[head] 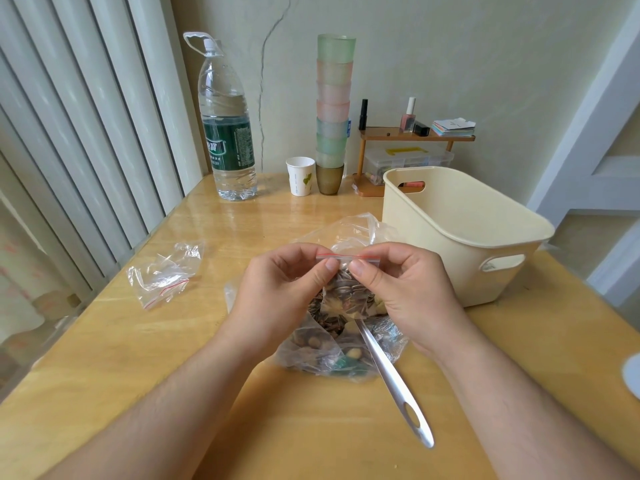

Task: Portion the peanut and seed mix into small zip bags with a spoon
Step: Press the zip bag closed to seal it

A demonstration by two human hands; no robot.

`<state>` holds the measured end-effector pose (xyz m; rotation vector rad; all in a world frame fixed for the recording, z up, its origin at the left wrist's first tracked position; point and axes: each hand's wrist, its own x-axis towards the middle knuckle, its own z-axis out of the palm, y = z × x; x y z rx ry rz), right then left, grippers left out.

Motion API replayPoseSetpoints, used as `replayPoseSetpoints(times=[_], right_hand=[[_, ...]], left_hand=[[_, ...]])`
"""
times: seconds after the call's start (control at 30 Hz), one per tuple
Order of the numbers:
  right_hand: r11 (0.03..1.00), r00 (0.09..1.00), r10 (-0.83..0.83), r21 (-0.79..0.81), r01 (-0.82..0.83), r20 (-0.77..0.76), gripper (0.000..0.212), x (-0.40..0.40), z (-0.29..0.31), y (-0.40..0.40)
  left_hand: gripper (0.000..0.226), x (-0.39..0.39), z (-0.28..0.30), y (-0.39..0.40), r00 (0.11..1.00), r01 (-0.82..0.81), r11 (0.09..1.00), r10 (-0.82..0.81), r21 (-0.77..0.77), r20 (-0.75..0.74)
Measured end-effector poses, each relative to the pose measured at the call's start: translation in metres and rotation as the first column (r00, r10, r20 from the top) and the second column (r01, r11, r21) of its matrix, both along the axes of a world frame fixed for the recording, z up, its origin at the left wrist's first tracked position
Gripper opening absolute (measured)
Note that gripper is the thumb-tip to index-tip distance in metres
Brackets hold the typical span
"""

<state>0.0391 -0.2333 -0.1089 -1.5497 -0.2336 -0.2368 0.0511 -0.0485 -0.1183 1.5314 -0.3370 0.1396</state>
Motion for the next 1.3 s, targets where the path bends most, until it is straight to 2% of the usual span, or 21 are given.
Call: replayPoseSetpoints(times=[0.13, 0.4, 0.57, 0.73, 1.0, 1.17, 1.3], right_hand=[[0.999, 1.000, 0.010, 0.042, -0.010, 0.004, 0.025, -0.0012, 0.0044, -0.0022], [0.999, 1.000, 0.009, 0.046, -0.009, -0.001, 0.021, -0.0004, 0.0052, -0.0007], [0.999, 1.000, -0.011, 0.054, 0.010, 0.008, 0.025, -0.0004, 0.0054, -0.0014], [0.999, 1.000, -0.017, 0.039, 0.016, 0.014, 0.026, -0.0008, 0.0058, -0.0007], [0.998, 0.998, -0.061, 0.006, 0.061, 0.031, 0.028, 0.0003, 0.0033, 0.0000], [0.999, 0.999, -0.048, 0.016, 0.048, 0.014, 0.022, -0.0001, 0.0036, -0.0017], [0.999, 0.999, -0.053, 0.011, 0.053, 0.014, 0.020, 0.0001, 0.0034, -0.0013]], left_hand=[[0.014, 0.0002, 0.0021, 0.0000, 0.999, 0.010, 0.996, -0.013, -0.089, -0.040], [0.021, 0.0016, 0.0037, -0.0009, 0.995, 0.034, 0.988, -0.048, -0.150, -0.086], [0.028, 0.0022, 0.0044, 0.0000, 0.992, 0.057, 0.990, -0.071, -0.128, -0.107], [0.021, 0.0011, 0.0048, -0.0004, 0.992, 0.034, 0.988, -0.052, -0.152, -0.117], [0.022, 0.0006, 0.0045, -0.0035, 0.990, 0.019, 0.984, -0.044, -0.179, -0.133], [0.032, 0.0023, 0.0041, -0.0018, 0.988, 0.043, 0.983, -0.069, -0.178, -0.139], [0.029, 0.0023, 0.0038, -0.0010, 0.988, 0.042, 0.983, -0.068, -0.180, -0.140]])
